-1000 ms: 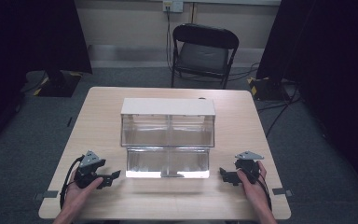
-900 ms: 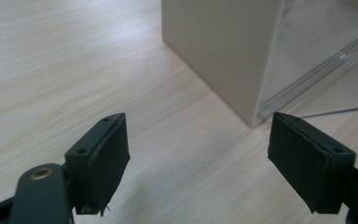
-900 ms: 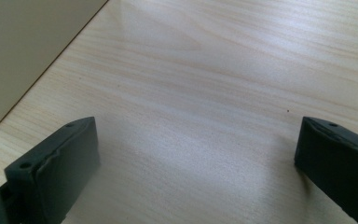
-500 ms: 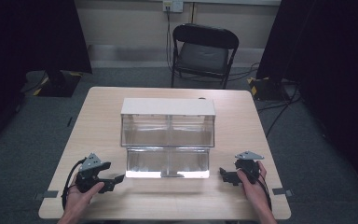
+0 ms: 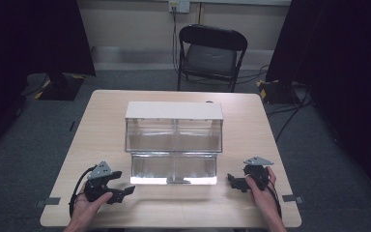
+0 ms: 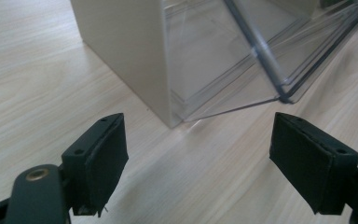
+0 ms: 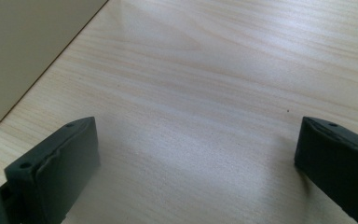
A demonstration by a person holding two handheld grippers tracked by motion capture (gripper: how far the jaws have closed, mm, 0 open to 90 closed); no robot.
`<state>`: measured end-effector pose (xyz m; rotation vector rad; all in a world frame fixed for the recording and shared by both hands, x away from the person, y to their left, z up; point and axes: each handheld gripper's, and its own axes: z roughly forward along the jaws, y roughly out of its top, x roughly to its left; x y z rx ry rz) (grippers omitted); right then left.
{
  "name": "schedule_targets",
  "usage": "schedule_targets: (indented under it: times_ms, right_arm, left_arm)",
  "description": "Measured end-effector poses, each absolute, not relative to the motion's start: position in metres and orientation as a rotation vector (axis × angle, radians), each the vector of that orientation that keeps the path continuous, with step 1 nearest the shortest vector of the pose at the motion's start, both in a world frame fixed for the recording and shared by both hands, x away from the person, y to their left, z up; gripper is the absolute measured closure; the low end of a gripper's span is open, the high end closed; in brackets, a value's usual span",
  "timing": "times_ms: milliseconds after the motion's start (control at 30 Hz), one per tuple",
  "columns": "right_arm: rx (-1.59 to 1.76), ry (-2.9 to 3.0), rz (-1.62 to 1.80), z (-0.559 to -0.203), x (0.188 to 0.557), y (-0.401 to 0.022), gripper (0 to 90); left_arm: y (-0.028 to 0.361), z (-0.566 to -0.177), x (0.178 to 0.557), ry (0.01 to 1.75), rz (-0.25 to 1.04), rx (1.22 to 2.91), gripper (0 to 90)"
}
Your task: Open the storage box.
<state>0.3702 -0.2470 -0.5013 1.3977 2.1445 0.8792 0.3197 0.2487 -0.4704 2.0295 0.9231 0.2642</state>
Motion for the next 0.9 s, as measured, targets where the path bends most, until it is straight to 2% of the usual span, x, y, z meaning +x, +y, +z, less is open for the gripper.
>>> schedule_targets:
  times_ms: [233,533,900]
  right_arm:
    - [1.398,2.144,0.879,-0.501,0.370,-0.247,0.0]
    - [1.398,2.144,0.879,-0.501,0.370,-0.247,0.0]
    - [1.398,2.144,0.879,-0.501,0.370,-0.247,0.0]
  left_arm:
    - [0.245,-0.468,0.319,0.908,0.275,1.959,18.2]
    - [0.237,-0.471,0.320,0.909,0.312,1.958,17.2]
    - [0.234,-0.472,0.320,0.900,0.285,1.942,17.6]
